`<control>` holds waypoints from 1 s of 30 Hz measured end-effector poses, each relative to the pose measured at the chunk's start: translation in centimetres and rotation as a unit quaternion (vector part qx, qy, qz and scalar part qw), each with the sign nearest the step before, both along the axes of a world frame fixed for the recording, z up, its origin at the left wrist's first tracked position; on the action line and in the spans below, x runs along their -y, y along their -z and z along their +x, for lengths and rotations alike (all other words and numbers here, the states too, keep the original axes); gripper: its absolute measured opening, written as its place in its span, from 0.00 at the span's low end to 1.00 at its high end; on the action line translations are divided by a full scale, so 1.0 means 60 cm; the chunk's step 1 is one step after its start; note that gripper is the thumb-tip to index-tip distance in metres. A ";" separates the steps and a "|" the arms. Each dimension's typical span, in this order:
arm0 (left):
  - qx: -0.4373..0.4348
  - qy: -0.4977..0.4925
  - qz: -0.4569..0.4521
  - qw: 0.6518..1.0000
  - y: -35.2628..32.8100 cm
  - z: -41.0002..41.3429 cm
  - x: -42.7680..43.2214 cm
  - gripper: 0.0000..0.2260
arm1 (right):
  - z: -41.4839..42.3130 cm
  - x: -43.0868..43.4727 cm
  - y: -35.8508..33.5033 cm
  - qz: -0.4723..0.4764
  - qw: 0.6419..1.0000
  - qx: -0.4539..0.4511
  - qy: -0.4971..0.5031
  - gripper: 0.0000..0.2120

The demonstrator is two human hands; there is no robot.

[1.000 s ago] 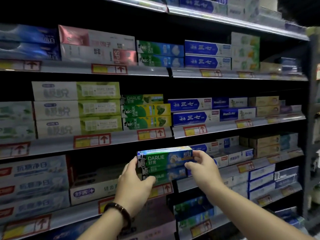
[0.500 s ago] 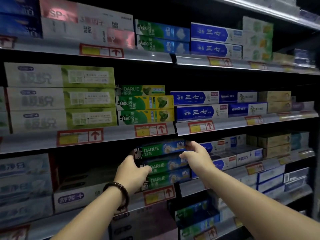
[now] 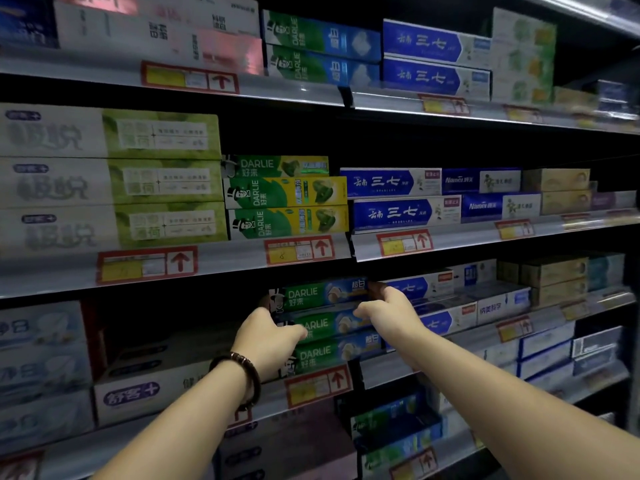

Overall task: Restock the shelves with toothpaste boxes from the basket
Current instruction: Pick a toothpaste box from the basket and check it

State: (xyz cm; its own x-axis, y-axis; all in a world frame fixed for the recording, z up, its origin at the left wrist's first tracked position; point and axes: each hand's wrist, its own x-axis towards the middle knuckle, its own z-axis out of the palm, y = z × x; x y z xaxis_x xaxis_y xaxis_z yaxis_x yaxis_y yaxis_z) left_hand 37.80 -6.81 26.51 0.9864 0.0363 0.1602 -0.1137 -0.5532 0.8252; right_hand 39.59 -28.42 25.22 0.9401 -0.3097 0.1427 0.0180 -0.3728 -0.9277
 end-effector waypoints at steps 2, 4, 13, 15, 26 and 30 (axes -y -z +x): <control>-0.006 -0.001 -0.007 1.000 0.001 0.003 -0.002 0.23 | 0.011 0.003 0.007 -0.004 1.000 0.001 0.006 0.25; -0.004 -0.003 -0.011 1.000 0.001 0.005 -0.002 0.22 | 0.016 0.006 0.011 -0.004 1.000 -0.003 0.008 0.25; 0.016 -0.011 -0.011 1.000 0.007 0.010 0.000 0.31 | 0.011 0.008 0.008 0.028 0.999 -0.023 0.007 0.25; 0.022 -0.012 -0.015 1.000 0.008 0.010 0.001 0.33 | 0.017 0.012 0.012 0.027 0.999 -0.024 0.005 0.21; 0.052 -0.033 -0.033 0.998 0.009 0.011 -0.001 0.19 | -0.007 0.010 0.004 -0.023 0.999 0.035 0.005 0.23; 0.057 -0.038 -0.029 0.997 0.004 -0.001 -0.004 0.32 | -0.024 0.017 0.003 -0.021 0.998 0.054 0.006 0.27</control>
State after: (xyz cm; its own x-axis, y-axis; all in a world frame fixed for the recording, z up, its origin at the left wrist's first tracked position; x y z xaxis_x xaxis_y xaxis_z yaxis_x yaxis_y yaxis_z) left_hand 37.75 -6.57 26.27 0.9561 0.1218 0.2666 -0.1684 -0.5162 0.8398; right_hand 38.15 -29.42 25.03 0.9143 -0.3132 0.2569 0.1128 -0.4124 -0.9040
